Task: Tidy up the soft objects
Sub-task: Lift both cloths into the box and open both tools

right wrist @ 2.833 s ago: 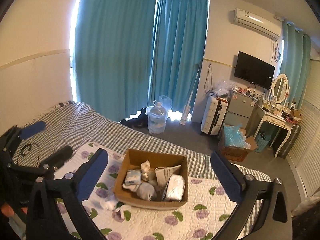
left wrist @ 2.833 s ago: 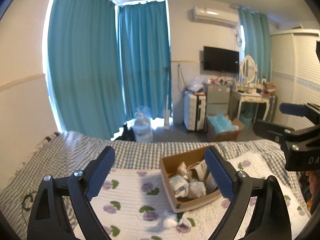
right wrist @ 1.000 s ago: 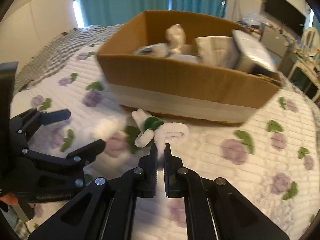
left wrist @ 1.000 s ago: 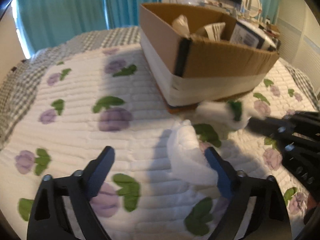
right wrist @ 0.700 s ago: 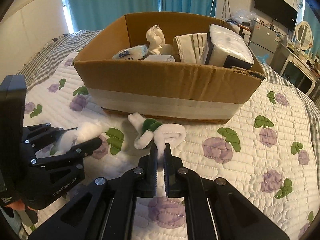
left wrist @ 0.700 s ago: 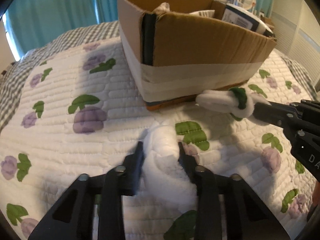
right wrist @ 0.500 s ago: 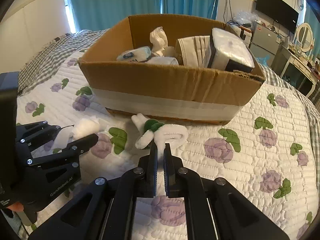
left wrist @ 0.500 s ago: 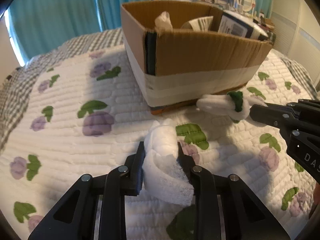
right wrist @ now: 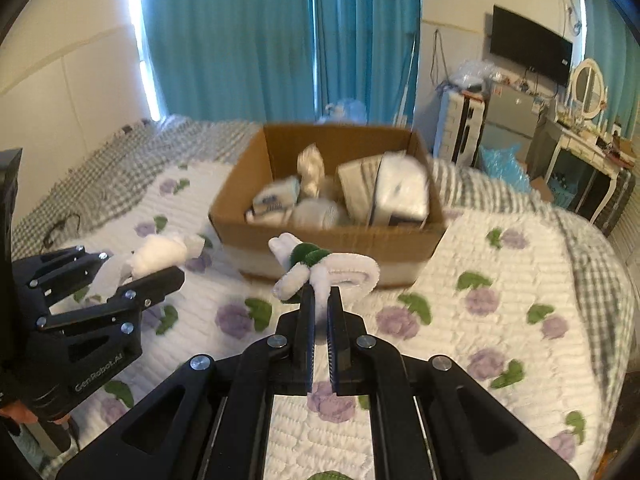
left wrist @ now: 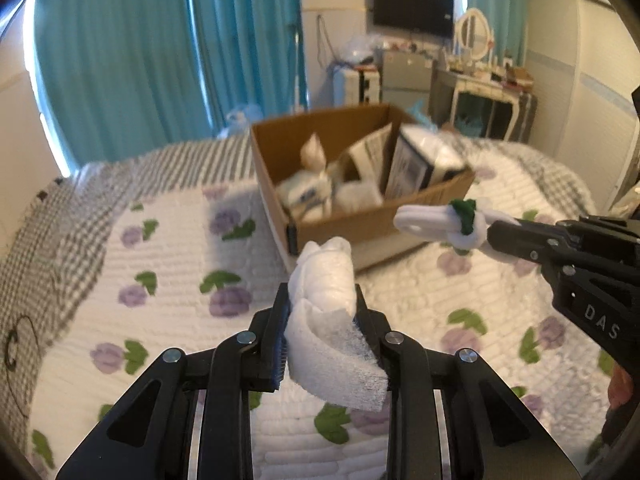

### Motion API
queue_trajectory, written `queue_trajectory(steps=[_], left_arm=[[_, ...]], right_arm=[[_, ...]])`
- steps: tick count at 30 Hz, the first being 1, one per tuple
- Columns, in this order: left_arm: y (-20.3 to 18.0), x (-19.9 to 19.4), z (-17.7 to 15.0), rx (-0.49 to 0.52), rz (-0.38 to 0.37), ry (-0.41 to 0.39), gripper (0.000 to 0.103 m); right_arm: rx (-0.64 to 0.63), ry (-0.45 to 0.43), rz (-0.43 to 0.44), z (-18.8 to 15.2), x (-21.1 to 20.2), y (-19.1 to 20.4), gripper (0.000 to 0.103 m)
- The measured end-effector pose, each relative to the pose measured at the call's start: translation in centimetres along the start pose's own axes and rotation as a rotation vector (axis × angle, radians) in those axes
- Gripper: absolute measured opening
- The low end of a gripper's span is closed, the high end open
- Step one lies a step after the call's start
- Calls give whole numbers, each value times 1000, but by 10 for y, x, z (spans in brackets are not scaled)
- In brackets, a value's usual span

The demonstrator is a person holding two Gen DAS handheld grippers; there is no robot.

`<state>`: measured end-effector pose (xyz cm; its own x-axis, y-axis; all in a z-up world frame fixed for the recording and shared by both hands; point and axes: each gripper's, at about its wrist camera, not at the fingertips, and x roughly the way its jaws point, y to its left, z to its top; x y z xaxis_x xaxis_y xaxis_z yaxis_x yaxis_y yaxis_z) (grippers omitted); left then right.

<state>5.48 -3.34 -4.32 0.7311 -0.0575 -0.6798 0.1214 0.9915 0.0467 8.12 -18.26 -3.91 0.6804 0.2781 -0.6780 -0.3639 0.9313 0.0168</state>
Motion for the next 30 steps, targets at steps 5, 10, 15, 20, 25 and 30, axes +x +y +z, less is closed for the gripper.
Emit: queue_trajectory(steps=[5, 10, 15, 20, 25, 30], left_arm=[[-1, -20, 24, 3, 5, -60, 25], [3, -33, 56, -11, 22, -126, 25], [10, -26, 88, -32, 34, -162, 25], [9, -4, 112, -24, 58, -175, 25], [8, 34, 128, -19, 73, -168, 25], [8, 77, 132, -19, 69, -124, 25]], right_arm=[[-29, -80, -24, 35, -32, -3, 5], [-49, -141, -41, 73, -49, -10, 5], [-74, -184, -49, 111, -49, -17, 5], [-85, -194, -35, 138, -27, -25, 5], [-93, -170, -27, 157, 14, -34, 5], [-114, -117, -18, 166, 70, -41, 5]])
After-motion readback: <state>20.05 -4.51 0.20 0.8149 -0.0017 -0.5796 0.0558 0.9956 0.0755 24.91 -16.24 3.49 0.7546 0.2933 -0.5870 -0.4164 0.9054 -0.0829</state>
